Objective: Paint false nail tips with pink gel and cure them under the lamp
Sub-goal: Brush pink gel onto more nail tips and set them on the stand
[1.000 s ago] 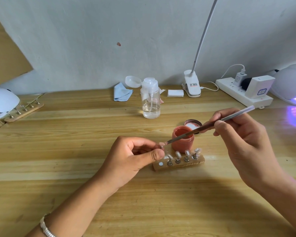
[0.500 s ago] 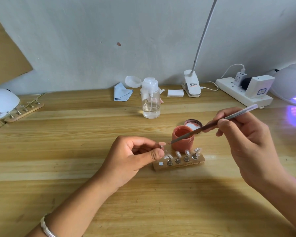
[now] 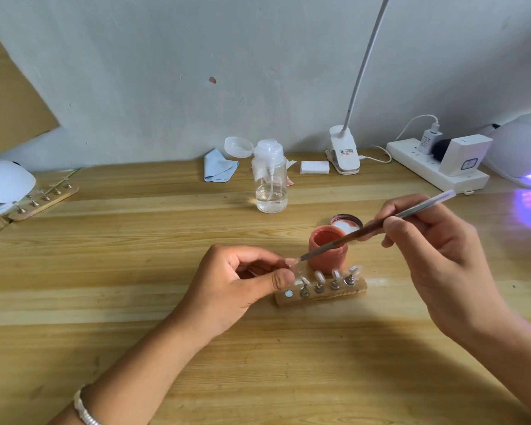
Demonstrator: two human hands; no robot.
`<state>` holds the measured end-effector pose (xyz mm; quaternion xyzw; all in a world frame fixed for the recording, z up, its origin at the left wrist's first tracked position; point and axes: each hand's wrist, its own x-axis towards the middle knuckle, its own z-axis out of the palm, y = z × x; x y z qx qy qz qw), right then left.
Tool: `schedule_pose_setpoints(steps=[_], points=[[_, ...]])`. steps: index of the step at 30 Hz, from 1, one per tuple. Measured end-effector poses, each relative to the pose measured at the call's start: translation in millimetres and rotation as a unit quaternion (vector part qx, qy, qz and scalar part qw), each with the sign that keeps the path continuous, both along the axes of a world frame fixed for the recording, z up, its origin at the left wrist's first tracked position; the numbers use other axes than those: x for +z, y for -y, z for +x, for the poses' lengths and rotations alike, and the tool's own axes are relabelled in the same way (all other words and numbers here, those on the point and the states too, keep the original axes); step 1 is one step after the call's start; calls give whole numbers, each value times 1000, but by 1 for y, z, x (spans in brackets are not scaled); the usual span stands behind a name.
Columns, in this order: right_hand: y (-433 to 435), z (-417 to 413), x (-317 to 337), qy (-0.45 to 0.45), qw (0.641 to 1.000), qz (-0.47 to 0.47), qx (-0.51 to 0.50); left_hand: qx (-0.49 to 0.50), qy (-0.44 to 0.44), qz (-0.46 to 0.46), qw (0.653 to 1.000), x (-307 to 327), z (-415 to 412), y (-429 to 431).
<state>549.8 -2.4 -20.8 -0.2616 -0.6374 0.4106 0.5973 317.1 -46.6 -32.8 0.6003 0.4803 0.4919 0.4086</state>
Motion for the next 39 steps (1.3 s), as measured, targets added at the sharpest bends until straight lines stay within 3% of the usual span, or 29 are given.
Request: schedule_pose_setpoints(steps=[3, 9, 15, 24, 31, 39], points=[[-3, 3, 0, -6, 999, -10, -40, 1, -2, 0, 1000, 0, 0, 0], [5, -2, 2, 8, 1000, 23, 18, 5, -4, 1, 1000, 0, 1, 0], [2, 1, 1, 24, 999, 20, -35, 2, -12, 1, 1000, 0, 0, 0], [8, -3, 2, 46, 998, 48, -15, 0, -1, 4, 1000, -1, 0, -1], [0, 2, 4, -8, 998, 34, -55, -4, -6, 10, 1000, 0, -1, -1], [-7, 7, 2, -20, 995, 20, -98, -14, -100, -7, 995, -6, -3, -2]])
